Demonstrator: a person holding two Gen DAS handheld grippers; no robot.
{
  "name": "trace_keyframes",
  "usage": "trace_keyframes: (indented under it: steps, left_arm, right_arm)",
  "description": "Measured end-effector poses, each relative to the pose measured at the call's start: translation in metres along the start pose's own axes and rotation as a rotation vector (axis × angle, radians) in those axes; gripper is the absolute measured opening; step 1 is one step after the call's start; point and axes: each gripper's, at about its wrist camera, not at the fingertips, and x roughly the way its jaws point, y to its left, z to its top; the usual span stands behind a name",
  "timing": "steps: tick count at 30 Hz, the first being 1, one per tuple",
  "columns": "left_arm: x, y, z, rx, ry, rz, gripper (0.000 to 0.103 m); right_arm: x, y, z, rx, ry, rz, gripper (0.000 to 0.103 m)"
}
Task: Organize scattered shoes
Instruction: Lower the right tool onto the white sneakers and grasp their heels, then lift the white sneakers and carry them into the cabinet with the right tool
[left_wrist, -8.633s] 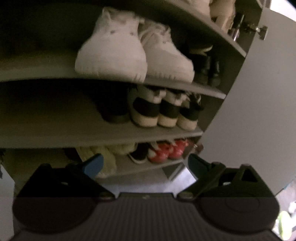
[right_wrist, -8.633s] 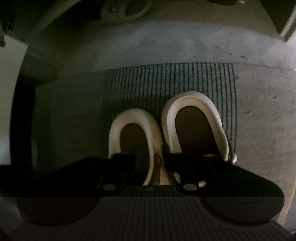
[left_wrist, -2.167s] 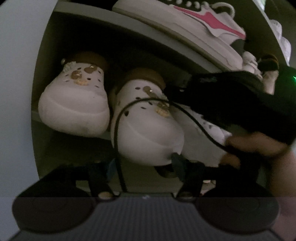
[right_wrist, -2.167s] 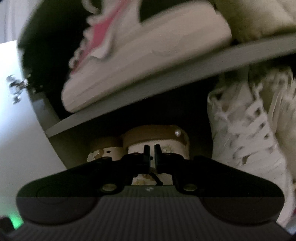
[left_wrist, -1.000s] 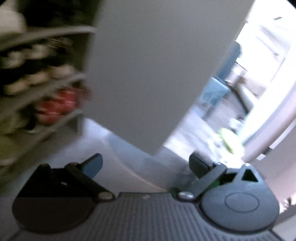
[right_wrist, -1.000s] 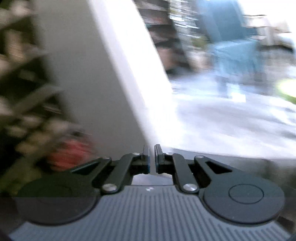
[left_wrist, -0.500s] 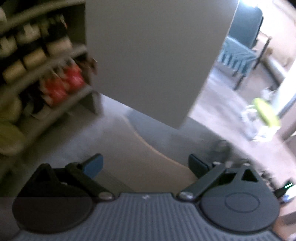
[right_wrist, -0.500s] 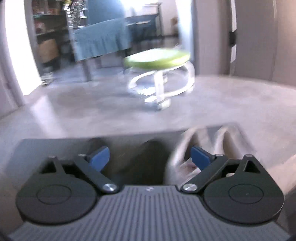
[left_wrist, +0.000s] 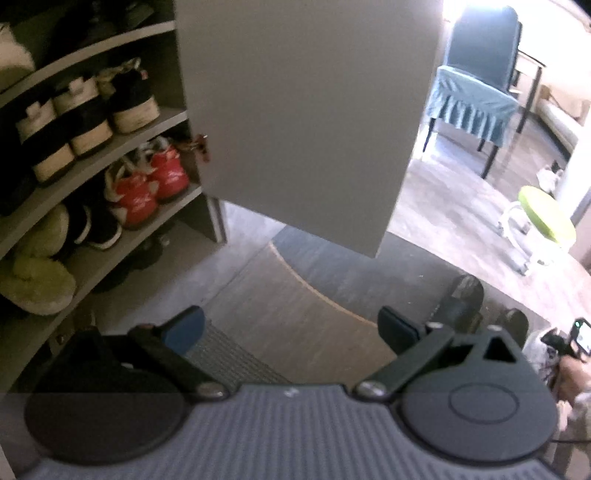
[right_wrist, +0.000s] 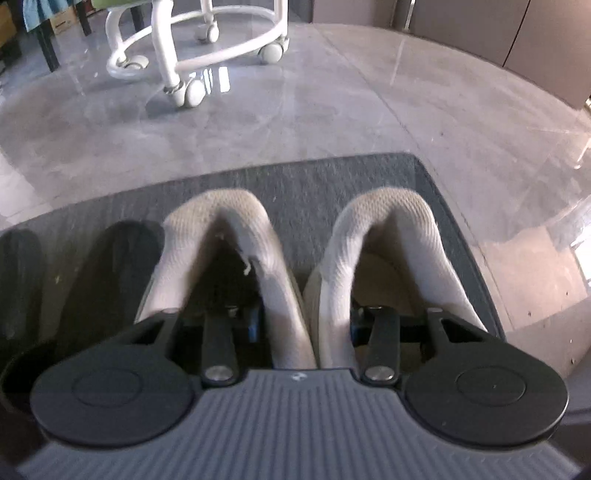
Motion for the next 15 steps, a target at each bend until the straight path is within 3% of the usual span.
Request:
trace_keyframes:
  steps: [4,11,15]
  left_arm:
    - [0.016,-0.001,-0.010,-0.067,0.069,-0.051,0.101]
    - [0.033,0.013,-0.018,-0.090,0.135,-0.055,0.101]
    - [0.037,0.010,-0.017,-0.048,0.147,-0.050,0.101]
  right_arm:
    - [0.003,0.000,-0.009,-0.033,-0.097,-0.011,0.044]
    - [-0.001,0.002,-0.003,-0.015,-0.148,-0.011,0.044]
    - [-0.003,-0.002,-0.005,0.016,-0.170,0.015,0.041]
